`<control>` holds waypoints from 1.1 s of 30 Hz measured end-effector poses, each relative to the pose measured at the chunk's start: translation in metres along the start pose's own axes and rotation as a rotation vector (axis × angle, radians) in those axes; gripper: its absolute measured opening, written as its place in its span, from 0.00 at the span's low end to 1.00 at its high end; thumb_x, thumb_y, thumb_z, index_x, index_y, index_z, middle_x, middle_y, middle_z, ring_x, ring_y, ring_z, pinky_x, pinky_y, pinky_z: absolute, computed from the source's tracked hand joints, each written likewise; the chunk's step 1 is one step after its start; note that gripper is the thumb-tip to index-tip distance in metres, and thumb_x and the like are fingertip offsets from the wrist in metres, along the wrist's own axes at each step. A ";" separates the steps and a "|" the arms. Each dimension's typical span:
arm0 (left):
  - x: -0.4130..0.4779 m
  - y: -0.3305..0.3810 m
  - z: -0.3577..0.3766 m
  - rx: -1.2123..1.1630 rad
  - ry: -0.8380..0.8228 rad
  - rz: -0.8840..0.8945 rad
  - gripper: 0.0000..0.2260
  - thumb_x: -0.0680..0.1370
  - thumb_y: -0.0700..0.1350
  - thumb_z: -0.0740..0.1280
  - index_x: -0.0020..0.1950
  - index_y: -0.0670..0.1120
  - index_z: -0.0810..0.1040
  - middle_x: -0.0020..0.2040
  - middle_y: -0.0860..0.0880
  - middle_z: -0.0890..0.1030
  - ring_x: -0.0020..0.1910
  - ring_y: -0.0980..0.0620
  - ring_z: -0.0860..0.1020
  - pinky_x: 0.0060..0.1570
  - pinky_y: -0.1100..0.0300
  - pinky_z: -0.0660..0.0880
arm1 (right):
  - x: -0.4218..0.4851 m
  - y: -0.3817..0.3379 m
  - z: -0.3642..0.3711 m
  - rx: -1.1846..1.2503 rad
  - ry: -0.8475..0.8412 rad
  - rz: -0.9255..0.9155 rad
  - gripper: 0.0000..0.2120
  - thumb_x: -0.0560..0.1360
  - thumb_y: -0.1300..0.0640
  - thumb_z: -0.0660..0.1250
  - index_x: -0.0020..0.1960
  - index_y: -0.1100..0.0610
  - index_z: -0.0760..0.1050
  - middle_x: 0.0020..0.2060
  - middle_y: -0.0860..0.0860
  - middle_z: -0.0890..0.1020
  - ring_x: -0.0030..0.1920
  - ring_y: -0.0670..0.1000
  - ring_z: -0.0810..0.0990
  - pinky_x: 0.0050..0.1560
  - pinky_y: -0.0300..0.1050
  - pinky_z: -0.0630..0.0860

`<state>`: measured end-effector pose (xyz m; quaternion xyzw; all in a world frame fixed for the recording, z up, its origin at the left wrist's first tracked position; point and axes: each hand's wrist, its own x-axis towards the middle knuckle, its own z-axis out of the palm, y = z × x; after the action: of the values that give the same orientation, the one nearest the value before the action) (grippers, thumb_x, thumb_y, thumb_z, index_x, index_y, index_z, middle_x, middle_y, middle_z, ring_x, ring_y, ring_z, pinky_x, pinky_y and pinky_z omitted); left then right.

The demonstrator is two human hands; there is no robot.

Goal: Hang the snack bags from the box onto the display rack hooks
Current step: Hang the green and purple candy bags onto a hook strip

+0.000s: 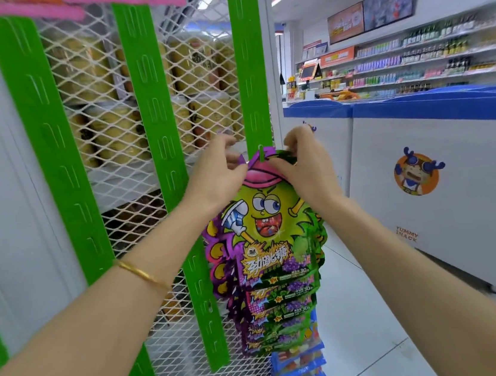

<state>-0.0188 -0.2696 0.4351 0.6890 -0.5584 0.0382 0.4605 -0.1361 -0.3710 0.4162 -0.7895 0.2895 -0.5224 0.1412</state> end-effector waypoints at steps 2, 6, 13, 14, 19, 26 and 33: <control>-0.022 -0.009 0.003 0.144 0.121 0.124 0.23 0.76 0.41 0.66 0.70 0.45 0.65 0.63 0.49 0.73 0.64 0.52 0.71 0.65 0.60 0.65 | -0.016 0.001 -0.002 -0.070 0.116 -0.023 0.17 0.71 0.51 0.71 0.54 0.57 0.69 0.50 0.51 0.74 0.50 0.52 0.73 0.49 0.47 0.72; -0.098 -0.033 0.015 0.153 0.208 0.230 0.21 0.76 0.41 0.66 0.68 0.48 0.68 0.62 0.57 0.70 0.65 0.60 0.65 0.66 0.72 0.55 | -0.091 -0.002 0.006 0.029 0.172 -0.079 0.11 0.71 0.58 0.71 0.49 0.54 0.70 0.45 0.45 0.71 0.45 0.47 0.72 0.47 0.39 0.70; -0.275 -0.146 0.058 -0.020 -0.266 -0.140 0.16 0.72 0.47 0.62 0.59 0.47 0.75 0.56 0.51 0.75 0.56 0.53 0.74 0.54 0.61 0.72 | -0.284 0.053 0.088 0.085 -0.876 0.220 0.07 0.73 0.58 0.69 0.50 0.58 0.75 0.45 0.55 0.81 0.38 0.49 0.78 0.38 0.36 0.72; -0.294 -0.164 0.060 -0.027 -0.316 -0.222 0.14 0.72 0.43 0.64 0.58 0.48 0.75 0.55 0.50 0.75 0.55 0.53 0.74 0.51 0.65 0.72 | -0.305 0.060 0.096 0.084 -0.997 0.269 0.07 0.74 0.57 0.69 0.50 0.58 0.75 0.45 0.57 0.81 0.38 0.51 0.79 0.37 0.34 0.72; -0.342 -0.225 0.060 0.045 -0.438 -0.435 0.14 0.74 0.32 0.65 0.50 0.51 0.73 0.52 0.47 0.73 0.47 0.59 0.73 0.40 0.75 0.67 | -0.378 0.088 0.129 -0.060 -1.415 0.315 0.19 0.75 0.48 0.67 0.58 0.61 0.75 0.53 0.57 0.80 0.55 0.55 0.77 0.51 0.43 0.70; -0.340 -0.235 0.059 0.083 -0.481 -0.481 0.10 0.78 0.40 0.64 0.56 0.51 0.75 0.56 0.54 0.73 0.53 0.58 0.73 0.49 0.65 0.66 | -0.421 0.076 0.149 -0.023 -1.966 0.141 0.42 0.69 0.41 0.71 0.75 0.51 0.55 0.74 0.50 0.59 0.74 0.52 0.58 0.72 0.50 0.58; -0.352 -0.241 0.056 0.099 -0.517 -0.642 0.11 0.79 0.42 0.62 0.60 0.43 0.76 0.58 0.47 0.78 0.55 0.53 0.75 0.51 0.62 0.68 | -0.415 0.086 0.156 -0.033 -1.716 0.008 0.20 0.76 0.49 0.63 0.66 0.52 0.73 0.60 0.51 0.79 0.58 0.52 0.76 0.54 0.40 0.70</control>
<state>0.0179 -0.0606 0.0613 0.8362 -0.4101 -0.2548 0.2600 -0.1402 -0.2003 -0.0025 -0.9124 0.0930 0.2605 0.3019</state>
